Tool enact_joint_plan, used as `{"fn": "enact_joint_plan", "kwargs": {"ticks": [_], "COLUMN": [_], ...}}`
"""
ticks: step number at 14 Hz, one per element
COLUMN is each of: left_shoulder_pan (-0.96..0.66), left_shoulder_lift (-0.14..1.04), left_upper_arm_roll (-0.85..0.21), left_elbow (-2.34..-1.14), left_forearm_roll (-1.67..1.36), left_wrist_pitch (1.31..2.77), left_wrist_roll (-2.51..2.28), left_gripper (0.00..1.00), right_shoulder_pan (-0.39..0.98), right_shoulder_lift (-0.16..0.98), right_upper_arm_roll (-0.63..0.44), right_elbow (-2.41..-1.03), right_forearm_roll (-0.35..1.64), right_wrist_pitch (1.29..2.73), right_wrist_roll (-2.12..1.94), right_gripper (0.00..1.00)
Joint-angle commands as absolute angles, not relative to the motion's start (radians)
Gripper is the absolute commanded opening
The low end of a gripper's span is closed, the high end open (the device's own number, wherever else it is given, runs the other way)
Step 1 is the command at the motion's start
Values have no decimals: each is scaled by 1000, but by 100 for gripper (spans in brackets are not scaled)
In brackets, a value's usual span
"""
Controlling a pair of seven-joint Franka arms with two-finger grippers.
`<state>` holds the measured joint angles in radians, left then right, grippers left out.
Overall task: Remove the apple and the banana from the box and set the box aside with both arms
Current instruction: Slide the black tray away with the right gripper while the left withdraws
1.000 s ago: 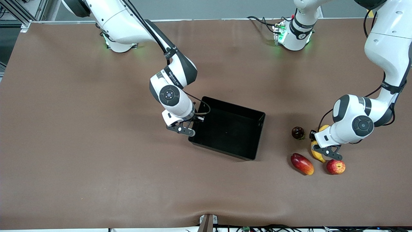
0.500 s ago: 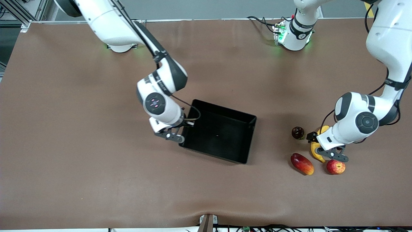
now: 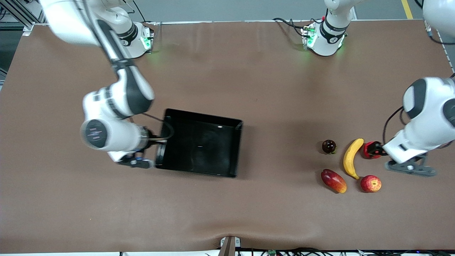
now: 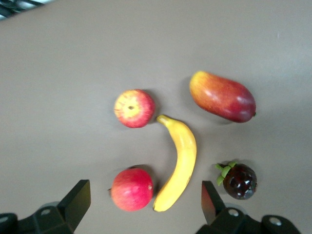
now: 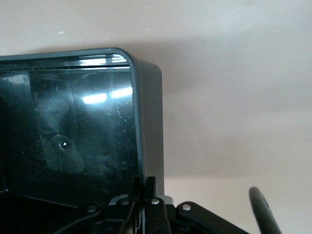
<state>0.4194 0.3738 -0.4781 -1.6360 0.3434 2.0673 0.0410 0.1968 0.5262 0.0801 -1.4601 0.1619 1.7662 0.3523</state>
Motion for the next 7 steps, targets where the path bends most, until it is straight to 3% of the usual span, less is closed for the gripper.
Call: {"fn": "enact_joint_plan", "kwargs": {"ticks": [1,5,7], "left_shoulder_pan": [443,442,443], "left_shoulder_lift": [267,190,186], "left_upper_arm_roll": [-480,-483,-486], "left_elbow": [-1638,-1502,-1451], "left_forearm_roll": [289,262,249], "left_wrist_pitch": [1981,1736,1694], "left_wrist_roll": [32,44,48], "left_gripper": [100,100,100], "right_shoulder_pan": [92,-68,-158], "right_shoulder_lift": [474,471,479], "right_upper_arm_roll": [98,94,95], "right_elbow": [-1492,-1525,-1525], "right_forearm_roll": [183,166,105], "right_wrist_pitch": [1712,1706,1716], "right_wrist_roll": [241,42,-56], "right_gripper": [0,0,0]}}
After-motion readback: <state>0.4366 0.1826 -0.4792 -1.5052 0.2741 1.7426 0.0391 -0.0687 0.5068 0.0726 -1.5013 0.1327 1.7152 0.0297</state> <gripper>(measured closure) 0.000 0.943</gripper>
